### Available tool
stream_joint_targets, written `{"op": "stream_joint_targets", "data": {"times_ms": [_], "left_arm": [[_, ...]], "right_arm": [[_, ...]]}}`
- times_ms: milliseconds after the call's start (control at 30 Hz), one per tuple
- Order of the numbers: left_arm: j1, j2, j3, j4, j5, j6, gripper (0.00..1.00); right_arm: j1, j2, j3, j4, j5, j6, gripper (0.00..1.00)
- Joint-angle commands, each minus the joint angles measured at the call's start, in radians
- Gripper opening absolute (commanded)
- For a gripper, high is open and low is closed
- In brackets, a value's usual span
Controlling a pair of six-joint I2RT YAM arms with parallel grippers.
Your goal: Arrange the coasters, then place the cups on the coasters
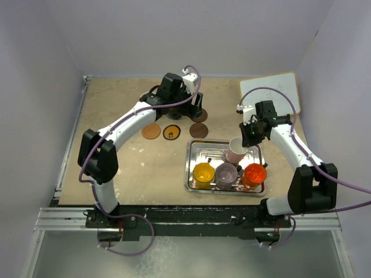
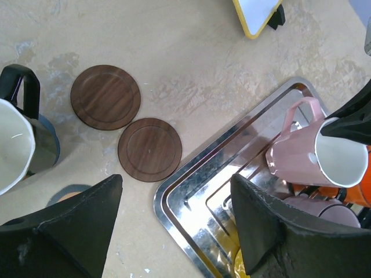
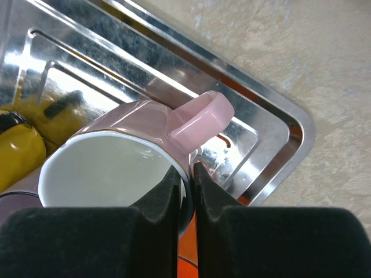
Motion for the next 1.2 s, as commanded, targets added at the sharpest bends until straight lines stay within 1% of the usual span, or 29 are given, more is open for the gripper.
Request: {"op": "stream_joint_targets", "data": {"times_ms": [0, 133, 267, 367, 467, 567, 700, 833, 1067, 1167], "left_arm": [[-0.020, -0.006, 0.084, 0.001, -0.016, -0.080, 0.72], [-0.044, 0.018, 0.134, -0.022, -0.036, -0.128, 0.72], [-0.063, 0.058, 0.202, -0.039, -0.072, -0.186, 0.72], [-0.080, 0.104, 0.283, -0.072, -0.088, -0.215, 0.72], [-0.093, 0.157, 0.357, -0.098, -0.102, -0.238, 0.72], [-0.095, 0.195, 0.397, -0.091, -0.109, -0.271, 0.72], [-0.099, 0.242, 0.451, -0.086, -0.108, -0.306, 0.72], [-0.106, 0.285, 0.499, -0.093, -0.120, -0.322, 0.72], [-0.117, 0.323, 0.516, -0.100, -0.113, -0.358, 0.66], [-0.119, 0.331, 0.515, -0.102, -0.120, -0.366, 0.58]], "right_arm": [[0.002, -0.050, 0.122, 0.045, -0.006, 0.063, 0.00], [0.005, -0.029, 0.192, 0.072, 0.027, 0.109, 0.00], [0.019, 0.024, 0.280, 0.094, 0.122, 0.165, 0.00], [0.042, 0.074, 0.346, 0.095, 0.211, 0.185, 0.00], [0.060, 0.110, 0.403, 0.108, 0.260, 0.215, 0.00], [0.090, 0.133, 0.444, 0.121, 0.309, 0.240, 0.00], [0.124, 0.174, 0.495, 0.116, 0.367, 0.262, 0.00], [0.150, 0.201, 0.527, 0.111, 0.382, 0.282, 0.00], [0.190, 0.252, 0.605, 0.080, 0.405, 0.300, 0.00], [0.197, 0.258, 0.619, 0.074, 0.403, 0.307, 0.00]]}}
